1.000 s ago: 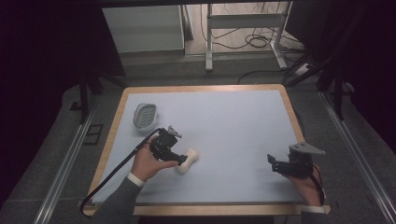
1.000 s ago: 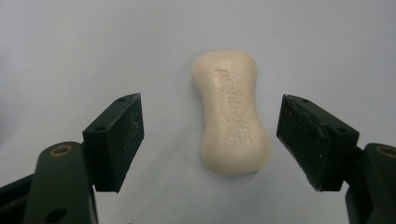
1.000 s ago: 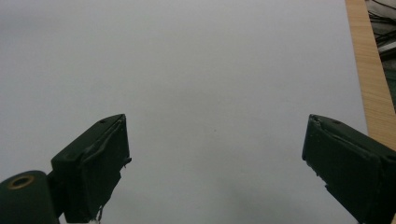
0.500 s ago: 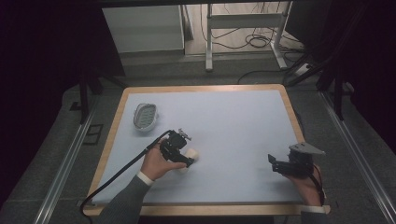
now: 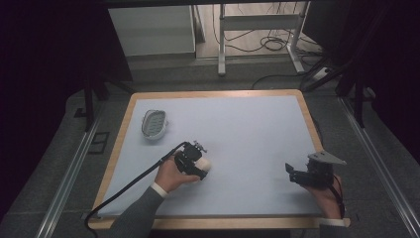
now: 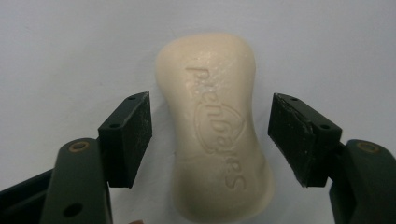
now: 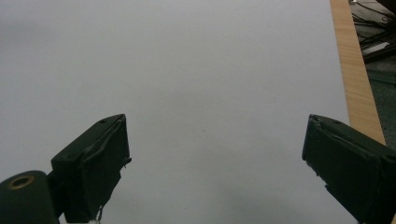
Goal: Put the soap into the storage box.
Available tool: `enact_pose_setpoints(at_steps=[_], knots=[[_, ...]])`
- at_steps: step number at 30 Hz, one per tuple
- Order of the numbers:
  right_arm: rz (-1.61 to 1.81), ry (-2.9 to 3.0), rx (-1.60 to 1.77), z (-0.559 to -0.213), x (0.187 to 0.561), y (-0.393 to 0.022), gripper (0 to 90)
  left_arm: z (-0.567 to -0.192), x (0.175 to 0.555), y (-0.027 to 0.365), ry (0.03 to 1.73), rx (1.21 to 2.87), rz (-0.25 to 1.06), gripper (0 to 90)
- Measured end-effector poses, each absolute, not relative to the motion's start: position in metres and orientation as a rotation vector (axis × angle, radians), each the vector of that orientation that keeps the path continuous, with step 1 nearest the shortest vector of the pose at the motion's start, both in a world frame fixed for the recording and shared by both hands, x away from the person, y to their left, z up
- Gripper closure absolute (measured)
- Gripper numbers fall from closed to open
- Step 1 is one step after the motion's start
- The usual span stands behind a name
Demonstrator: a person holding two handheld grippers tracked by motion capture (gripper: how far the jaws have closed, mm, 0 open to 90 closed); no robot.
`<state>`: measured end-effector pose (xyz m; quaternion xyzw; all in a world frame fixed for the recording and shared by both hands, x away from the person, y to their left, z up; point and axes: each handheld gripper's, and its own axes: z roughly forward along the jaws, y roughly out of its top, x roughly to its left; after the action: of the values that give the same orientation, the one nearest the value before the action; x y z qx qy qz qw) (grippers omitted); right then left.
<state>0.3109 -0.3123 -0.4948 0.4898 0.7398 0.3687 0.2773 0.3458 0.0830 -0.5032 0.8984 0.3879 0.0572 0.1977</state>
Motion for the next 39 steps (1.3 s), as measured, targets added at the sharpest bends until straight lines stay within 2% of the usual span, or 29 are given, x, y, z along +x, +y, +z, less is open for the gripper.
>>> enact_pose_setpoints(at_steps=[12, 19, 39], knots=[[0.984, 1.970, 1.334, -0.495, 0.311, -0.316, 7.3, -0.510, 0.344, 0.083, 1.095, 2.523, 0.161, 49.0], [0.987, 1.957, 1.339, -0.494, 0.311, -0.317, 7.3, -0.508, 0.344, 0.087, 1.076, 2.531, 0.161, 49.5], [0.981, 1.952, 1.350, -0.495, 0.311, -0.319, 7.3, -0.471, 0.351, 0.118, 1.088, 2.418, 0.212, 49.6]])
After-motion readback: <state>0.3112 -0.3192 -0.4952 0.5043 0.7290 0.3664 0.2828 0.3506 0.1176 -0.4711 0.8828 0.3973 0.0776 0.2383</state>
